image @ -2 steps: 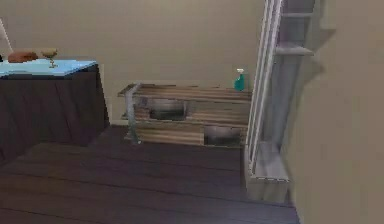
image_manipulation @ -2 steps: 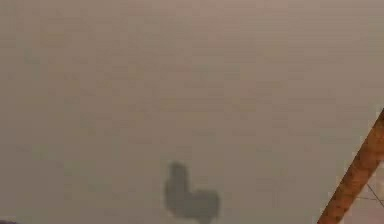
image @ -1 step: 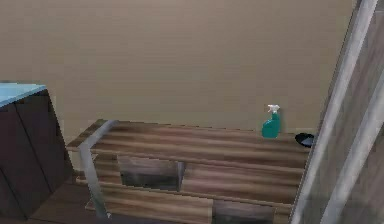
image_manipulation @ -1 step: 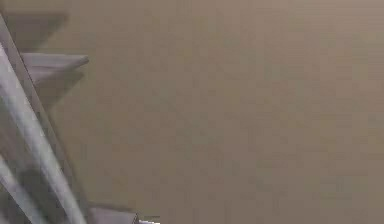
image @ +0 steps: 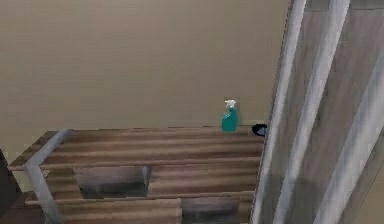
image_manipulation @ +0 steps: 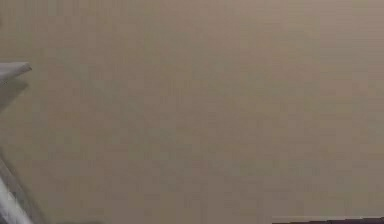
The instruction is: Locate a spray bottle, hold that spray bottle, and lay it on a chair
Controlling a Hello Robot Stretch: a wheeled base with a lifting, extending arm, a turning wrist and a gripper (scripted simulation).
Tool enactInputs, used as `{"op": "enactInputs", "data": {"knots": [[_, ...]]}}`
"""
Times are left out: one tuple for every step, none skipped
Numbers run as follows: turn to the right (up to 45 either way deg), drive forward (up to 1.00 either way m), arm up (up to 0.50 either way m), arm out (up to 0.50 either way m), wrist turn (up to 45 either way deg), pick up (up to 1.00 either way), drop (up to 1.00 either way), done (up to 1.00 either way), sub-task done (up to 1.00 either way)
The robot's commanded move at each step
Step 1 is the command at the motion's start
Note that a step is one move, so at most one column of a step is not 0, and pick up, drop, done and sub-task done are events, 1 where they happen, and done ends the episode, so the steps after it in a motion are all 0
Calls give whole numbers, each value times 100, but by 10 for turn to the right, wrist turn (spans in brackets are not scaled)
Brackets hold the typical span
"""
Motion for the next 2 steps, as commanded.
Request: {"op": "enactInputs", "data": {"knots": [[0,15,0,0,0,0,0,0,0],[0,40,0,0,0,0,0,0,0]]}}
